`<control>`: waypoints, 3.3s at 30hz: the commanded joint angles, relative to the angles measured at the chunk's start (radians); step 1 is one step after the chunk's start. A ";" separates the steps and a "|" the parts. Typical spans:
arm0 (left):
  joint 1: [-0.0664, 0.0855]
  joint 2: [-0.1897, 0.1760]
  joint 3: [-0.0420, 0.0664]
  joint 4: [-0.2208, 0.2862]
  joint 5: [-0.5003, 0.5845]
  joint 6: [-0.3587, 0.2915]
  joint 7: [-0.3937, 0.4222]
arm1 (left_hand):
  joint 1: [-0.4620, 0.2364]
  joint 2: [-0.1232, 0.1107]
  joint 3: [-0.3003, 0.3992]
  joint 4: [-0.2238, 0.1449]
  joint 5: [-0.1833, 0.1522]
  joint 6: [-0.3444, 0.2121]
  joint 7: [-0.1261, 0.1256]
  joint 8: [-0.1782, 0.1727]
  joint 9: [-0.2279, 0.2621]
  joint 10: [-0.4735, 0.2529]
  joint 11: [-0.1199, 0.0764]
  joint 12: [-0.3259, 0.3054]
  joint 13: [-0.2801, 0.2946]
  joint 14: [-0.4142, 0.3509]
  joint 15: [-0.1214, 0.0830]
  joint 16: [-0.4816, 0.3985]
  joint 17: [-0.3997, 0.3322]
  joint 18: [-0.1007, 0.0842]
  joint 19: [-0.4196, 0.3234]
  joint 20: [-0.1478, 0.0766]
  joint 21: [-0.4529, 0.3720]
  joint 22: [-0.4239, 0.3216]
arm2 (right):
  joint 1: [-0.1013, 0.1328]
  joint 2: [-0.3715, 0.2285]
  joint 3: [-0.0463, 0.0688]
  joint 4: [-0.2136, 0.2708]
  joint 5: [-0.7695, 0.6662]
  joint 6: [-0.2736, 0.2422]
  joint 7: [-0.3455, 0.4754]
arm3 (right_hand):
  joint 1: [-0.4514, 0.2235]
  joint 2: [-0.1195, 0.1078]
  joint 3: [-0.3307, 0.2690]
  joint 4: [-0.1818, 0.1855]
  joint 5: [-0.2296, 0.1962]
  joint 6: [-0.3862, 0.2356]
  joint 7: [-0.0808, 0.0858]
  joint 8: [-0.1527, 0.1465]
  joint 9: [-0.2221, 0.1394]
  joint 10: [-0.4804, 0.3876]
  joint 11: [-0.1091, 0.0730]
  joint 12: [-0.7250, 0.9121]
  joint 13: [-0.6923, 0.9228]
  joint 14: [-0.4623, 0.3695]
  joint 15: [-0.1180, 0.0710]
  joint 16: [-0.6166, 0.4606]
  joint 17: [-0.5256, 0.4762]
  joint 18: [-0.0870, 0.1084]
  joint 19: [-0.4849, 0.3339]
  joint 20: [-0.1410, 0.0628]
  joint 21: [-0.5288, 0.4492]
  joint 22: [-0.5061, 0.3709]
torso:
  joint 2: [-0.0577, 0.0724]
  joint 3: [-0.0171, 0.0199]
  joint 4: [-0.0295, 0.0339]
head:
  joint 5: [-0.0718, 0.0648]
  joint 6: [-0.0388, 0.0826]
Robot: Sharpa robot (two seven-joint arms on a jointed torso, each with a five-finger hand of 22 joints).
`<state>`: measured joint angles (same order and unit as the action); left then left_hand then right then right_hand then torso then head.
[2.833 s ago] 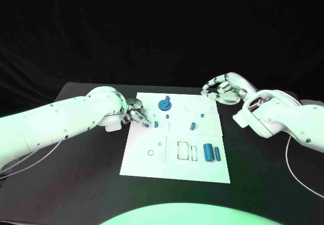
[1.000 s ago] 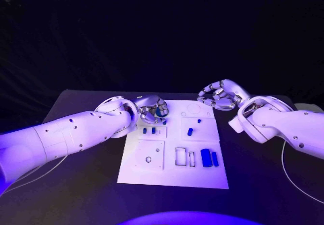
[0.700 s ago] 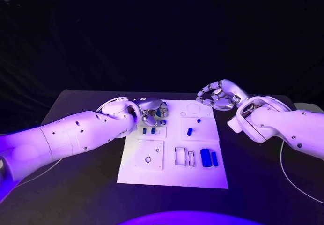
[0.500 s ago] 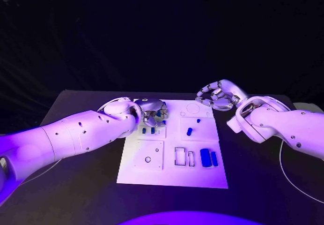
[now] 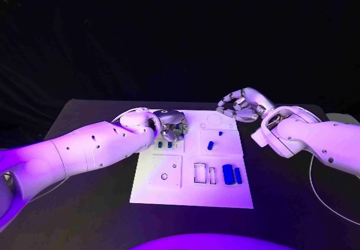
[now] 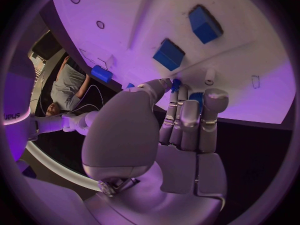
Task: Assemble the parts on the task board
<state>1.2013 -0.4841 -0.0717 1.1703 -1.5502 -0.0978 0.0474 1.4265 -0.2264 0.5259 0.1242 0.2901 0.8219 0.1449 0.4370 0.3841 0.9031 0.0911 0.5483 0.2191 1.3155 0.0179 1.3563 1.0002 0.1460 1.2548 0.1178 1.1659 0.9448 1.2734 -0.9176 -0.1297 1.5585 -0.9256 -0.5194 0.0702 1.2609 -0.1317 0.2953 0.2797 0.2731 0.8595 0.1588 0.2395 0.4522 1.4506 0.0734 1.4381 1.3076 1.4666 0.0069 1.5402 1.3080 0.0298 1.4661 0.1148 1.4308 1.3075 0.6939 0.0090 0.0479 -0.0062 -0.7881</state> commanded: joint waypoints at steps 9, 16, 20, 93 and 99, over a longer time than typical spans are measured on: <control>-0.001 0.012 0.000 -0.003 -0.023 0.073 -0.051 | 0.009 0.019 0.023 -0.018 -0.011 0.025 0.002 -0.016 -0.010 0.032 -0.007 -0.006 -0.010 0.024 -0.005 0.020 0.019 -0.026 0.020 -0.003 0.042 0.052 | -0.001 0.002 0.000 0.000 -0.003 0.005 0.007 | -0.008 -0.002 0.008 0.000 0.004 0.002 -0.001 0.007 0.000 -0.005 0.001 -0.002 0.118 0.079 -0.006 -0.005 0.150 0.009 0.021 -0.009 -0.004 0.149 | 0.000 0.0003 0.0004 | -0.003 -0.003; -0.001 0.017 0.000 -0.008 -0.024 0.080 -0.064 | 0.025 0.029 0.046 -0.043 -0.021 0.029 0.008 -0.031 -0.018 0.036 -0.003 -0.018 -0.018 0.026 -0.003 0.023 0.012 -0.027 0.021 -0.002 0.056 0.065 | -0.001 0.002 0.000 0.000 -0.003 0.005 0.008 | -0.008 -0.002 0.008 0.001 0.004 0.002 -0.001 0.008 0.000 -0.005 0.001 -0.001 0.119 0.079 -0.006 -0.004 0.151 0.009 0.022 -0.009 -0.003 0.150 | 0.000 -0.0003 0.0003 | -0.004 -0.002; -0.002 0.020 0.000 -0.013 -0.025 0.079 -0.069 | 0.033 0.034 0.066 -0.062 -0.029 0.030 0.012 -0.044 -0.025 0.037 0.001 -0.032 -0.026 0.025 -0.001 0.023 0.001 -0.027 0.017 0.001 0.062 0.070 | -0.001 0.001 0.000 0.001 -0.003 0.005 0.008 | -0.008 -0.002 0.008 0.001 0.004 0.002 -0.001 0.008 0.000 -0.005 0.001 -0.001 0.119 0.079 -0.006 -0.004 0.151 0.009 0.022 -0.009 -0.003 0.150 | 0.000 -0.0003 0.0006 | -0.005 -0.002; -0.014 -0.168 0.061 0.110 0.116 0.033 -0.069 | -0.044 0.030 0.074 -0.079 -0.041 0.112 0.003 -0.071 -0.029 0.133 -0.009 -0.104 -0.049 0.056 -0.008 0.029 -0.015 -0.037 0.044 -0.002 0.110 0.132 | -0.003 -0.004 0.000 0.001 -0.003 0.002 0.010 | -0.010 -0.001 0.009 0.001 0.004 0.004 -0.001 0.009 0.000 -0.004 0.001 -0.001 0.120 0.079 -0.006 -0.005 0.152 0.009 0.021 -0.010 -0.004 0.149 | -0.001 0.0008 0.0009 | 0.007 0.007; -0.016 -0.160 0.060 0.103 0.116 0.037 -0.070 | -0.044 0.031 0.074 -0.079 -0.041 0.113 0.002 -0.071 -0.029 0.133 -0.009 -0.105 -0.049 0.056 -0.008 0.029 -0.015 -0.037 0.043 -0.002 0.109 0.130 | -0.003 -0.004 0.000 0.001 -0.003 0.002 0.010 | -0.010 -0.001 0.009 0.001 0.004 0.004 -0.001 0.009 0.000 -0.004 0.001 -0.001 0.120 0.079 -0.006 -0.005 0.152 0.009 0.021 -0.010 -0.004 0.149 | -0.002 0.0003 0.0018 | 0.006 0.006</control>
<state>1.1858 -0.6479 -0.0119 1.2734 -1.4422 -0.0767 -0.0239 1.3918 -0.1924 0.6056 0.0441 0.2529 0.9275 0.1461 0.3699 0.3535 1.0280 0.0806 0.4490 0.1711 1.3669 0.0091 1.3851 0.9861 0.1157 1.2973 0.1179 1.2761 1.0759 1.2712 -0.9225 -0.1297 1.5587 -0.9248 -0.5205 0.0738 1.2609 -0.1317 0.2982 0.2827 0.2731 0.8595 0.1588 0.2435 0.4522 1.4507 0.0734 1.4382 1.3078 1.4666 0.0069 1.5403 1.3079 0.0298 1.4661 0.1148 1.4308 1.3073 0.6931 0.0095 0.0491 0.0003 -0.7822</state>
